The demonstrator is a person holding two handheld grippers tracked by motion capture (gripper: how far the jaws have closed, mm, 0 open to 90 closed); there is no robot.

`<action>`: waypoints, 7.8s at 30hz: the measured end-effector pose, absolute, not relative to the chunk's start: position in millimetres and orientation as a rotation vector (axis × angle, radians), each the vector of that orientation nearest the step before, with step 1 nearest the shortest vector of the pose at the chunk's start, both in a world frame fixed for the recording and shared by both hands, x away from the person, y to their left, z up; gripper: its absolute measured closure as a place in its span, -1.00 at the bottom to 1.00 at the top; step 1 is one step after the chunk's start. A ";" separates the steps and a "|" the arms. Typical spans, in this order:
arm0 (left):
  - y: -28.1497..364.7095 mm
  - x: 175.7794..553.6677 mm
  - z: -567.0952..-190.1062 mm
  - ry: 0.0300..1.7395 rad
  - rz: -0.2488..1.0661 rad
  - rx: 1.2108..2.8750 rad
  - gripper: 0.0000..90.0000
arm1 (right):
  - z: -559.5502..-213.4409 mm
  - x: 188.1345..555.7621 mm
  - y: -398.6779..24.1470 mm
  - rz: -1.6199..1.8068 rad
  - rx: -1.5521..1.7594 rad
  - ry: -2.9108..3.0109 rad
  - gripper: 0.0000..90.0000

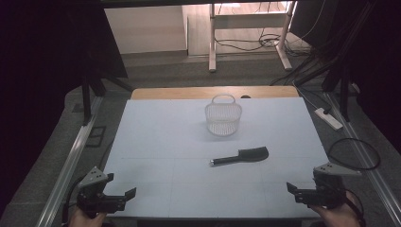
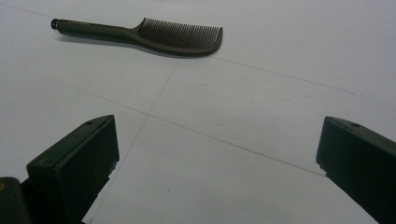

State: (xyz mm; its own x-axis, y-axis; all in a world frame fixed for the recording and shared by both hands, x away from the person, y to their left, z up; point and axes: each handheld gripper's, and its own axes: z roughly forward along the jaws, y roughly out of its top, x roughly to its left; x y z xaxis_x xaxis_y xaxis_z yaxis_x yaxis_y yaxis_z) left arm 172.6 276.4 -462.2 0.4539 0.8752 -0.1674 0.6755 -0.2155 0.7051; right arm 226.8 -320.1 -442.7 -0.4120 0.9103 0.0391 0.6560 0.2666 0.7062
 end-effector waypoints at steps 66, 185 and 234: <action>277.1 173.3 -463.2 1.295 0.315 1.981 -0.96 | -439.1 255.6 -294.8 0.945 1.282 2.369 -1.00; 269.0 181.6 -465.5 1.267 0.266 2.058 -0.95 | -443.1 370.6 -169.9 0.779 1.048 2.657 0.09; 271.4 181.4 -465.9 1.273 0.256 2.045 -0.95 | -492.8 392.3 -103.6 0.637 0.930 2.791 0.98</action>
State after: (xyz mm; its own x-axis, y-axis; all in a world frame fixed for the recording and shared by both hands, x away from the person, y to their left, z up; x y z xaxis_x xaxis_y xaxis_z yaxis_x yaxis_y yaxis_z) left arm 181.4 271.4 -465.9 0.4964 0.8471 -0.1898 0.7076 -0.2681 0.6537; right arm 392.3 -103.6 -492.8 -0.8010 0.5986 0.0082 0.5429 0.7206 0.4312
